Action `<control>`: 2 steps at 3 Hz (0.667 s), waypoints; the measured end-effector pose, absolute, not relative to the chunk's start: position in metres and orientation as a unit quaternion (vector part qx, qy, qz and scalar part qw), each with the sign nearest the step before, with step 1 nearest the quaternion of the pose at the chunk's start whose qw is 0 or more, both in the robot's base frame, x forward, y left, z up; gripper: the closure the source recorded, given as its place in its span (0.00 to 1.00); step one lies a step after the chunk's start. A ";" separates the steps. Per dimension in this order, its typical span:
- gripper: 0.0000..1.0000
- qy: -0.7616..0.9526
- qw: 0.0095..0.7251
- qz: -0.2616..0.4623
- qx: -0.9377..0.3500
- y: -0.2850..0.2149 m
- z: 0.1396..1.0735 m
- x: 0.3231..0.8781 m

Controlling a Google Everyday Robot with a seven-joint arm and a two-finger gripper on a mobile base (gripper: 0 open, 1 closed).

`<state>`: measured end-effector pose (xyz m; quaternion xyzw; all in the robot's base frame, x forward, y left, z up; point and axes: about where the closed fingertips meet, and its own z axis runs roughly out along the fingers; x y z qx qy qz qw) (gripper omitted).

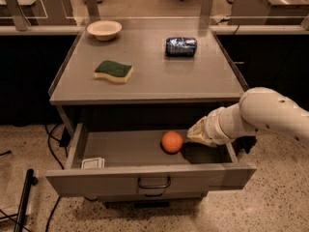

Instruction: Pick orange from top drawer and place on counter

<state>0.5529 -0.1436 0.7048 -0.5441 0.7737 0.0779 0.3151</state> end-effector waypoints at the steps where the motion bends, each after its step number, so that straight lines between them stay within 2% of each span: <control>1: 0.11 0.772 0.314 0.089 -0.545 -0.135 0.695 0.557; 2: 0.12 0.770 0.312 0.100 -0.547 -0.126 0.687 0.562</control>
Offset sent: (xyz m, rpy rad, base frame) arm 0.0151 0.0253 -0.0263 0.0463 0.0386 0.0332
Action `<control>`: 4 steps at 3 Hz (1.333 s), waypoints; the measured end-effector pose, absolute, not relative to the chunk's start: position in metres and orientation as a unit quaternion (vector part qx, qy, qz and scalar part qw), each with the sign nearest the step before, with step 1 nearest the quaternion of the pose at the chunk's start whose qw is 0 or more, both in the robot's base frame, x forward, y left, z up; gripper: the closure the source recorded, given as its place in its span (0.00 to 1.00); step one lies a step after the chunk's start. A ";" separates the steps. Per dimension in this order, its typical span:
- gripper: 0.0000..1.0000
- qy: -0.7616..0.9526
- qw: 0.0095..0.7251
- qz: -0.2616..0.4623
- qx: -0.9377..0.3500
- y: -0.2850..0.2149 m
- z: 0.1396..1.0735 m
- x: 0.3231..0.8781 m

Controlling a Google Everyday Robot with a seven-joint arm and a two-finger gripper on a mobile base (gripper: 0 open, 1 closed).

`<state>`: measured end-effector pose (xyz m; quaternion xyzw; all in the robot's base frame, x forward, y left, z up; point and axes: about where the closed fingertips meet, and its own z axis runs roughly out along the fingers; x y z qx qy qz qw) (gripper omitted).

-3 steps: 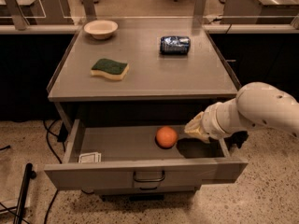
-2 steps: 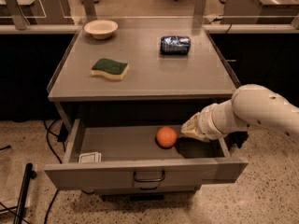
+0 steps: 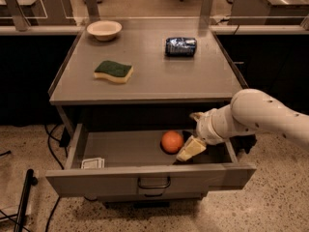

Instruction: Pick orange from top drawer and place on counter

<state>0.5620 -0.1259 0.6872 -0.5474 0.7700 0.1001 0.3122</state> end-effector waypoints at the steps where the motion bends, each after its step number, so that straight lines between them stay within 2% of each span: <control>1: 0.11 0.769 0.312 0.110 -0.547 -0.118 0.679 0.569; 2: 0.18 0.770 0.310 0.128 -0.542 -0.105 0.661 0.577; 4: 0.18 0.774 0.298 0.152 -0.538 -0.088 0.632 0.587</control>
Offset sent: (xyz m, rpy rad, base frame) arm 0.0215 0.0247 -0.0344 0.0636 0.0460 0.0061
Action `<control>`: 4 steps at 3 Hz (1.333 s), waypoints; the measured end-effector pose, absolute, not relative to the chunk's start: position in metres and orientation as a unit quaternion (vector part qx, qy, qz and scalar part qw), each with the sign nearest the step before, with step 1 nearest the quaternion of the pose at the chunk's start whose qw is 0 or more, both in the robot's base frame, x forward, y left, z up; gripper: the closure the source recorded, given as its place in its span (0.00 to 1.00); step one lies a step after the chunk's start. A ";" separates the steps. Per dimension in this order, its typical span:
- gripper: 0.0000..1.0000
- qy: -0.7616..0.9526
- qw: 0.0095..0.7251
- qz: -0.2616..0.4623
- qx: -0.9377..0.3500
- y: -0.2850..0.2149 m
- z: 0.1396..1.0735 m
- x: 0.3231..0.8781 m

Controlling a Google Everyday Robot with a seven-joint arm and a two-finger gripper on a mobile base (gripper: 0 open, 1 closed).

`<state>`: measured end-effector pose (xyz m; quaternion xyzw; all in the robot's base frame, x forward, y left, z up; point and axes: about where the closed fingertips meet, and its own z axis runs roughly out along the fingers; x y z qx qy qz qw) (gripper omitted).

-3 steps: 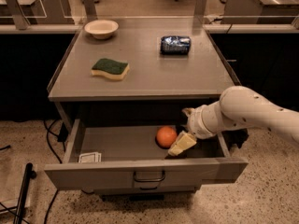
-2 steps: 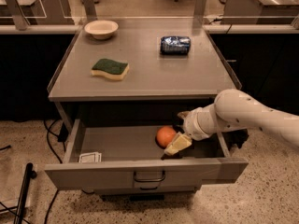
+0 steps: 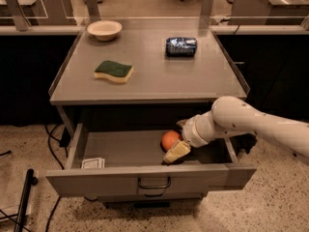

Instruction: Pick orange from top drawer and place on counter

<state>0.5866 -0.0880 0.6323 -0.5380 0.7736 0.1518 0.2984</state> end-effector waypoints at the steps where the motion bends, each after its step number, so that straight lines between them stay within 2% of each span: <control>1: 0.19 0.774 0.291 0.161 -0.538 -0.079 0.617 0.591; 2: 0.38 0.774 0.291 0.161 -0.538 -0.078 0.617 0.591; 4: 0.85 0.774 0.291 0.161 -0.538 -0.078 0.617 0.591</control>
Offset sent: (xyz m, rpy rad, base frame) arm 0.0041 0.0085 -0.0136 0.0058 0.0188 0.0058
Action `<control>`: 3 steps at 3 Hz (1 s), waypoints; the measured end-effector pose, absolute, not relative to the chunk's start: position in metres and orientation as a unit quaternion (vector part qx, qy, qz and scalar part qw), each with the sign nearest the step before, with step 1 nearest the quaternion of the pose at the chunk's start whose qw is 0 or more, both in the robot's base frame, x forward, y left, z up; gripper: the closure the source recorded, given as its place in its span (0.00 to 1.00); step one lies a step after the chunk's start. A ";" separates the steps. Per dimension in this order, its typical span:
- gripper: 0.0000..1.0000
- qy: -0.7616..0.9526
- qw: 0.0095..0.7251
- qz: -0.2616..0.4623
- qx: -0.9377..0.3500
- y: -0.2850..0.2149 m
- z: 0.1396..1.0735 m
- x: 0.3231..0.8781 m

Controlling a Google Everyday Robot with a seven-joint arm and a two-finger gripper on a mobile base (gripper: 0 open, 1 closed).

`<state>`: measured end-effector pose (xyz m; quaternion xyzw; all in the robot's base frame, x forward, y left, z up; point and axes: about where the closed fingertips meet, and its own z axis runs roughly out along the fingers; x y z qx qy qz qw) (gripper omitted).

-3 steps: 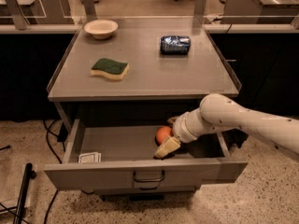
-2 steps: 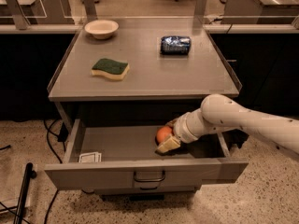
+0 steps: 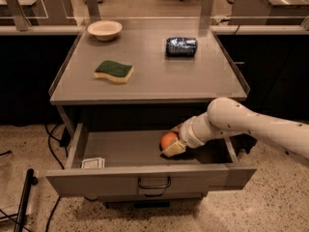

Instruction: Pick orange from top drawer and place on counter

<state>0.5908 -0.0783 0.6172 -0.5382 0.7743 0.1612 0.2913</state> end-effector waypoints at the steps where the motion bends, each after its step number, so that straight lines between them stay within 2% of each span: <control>1: 1.00 0.770 0.290 0.167 -0.543 -0.075 0.643 0.579; 3: 1.00 0.737 0.304 0.160 -0.582 -0.052 0.780 0.527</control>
Offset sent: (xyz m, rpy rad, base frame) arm -0.0602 0.0174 0.1688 0.0122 -0.0476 0.0995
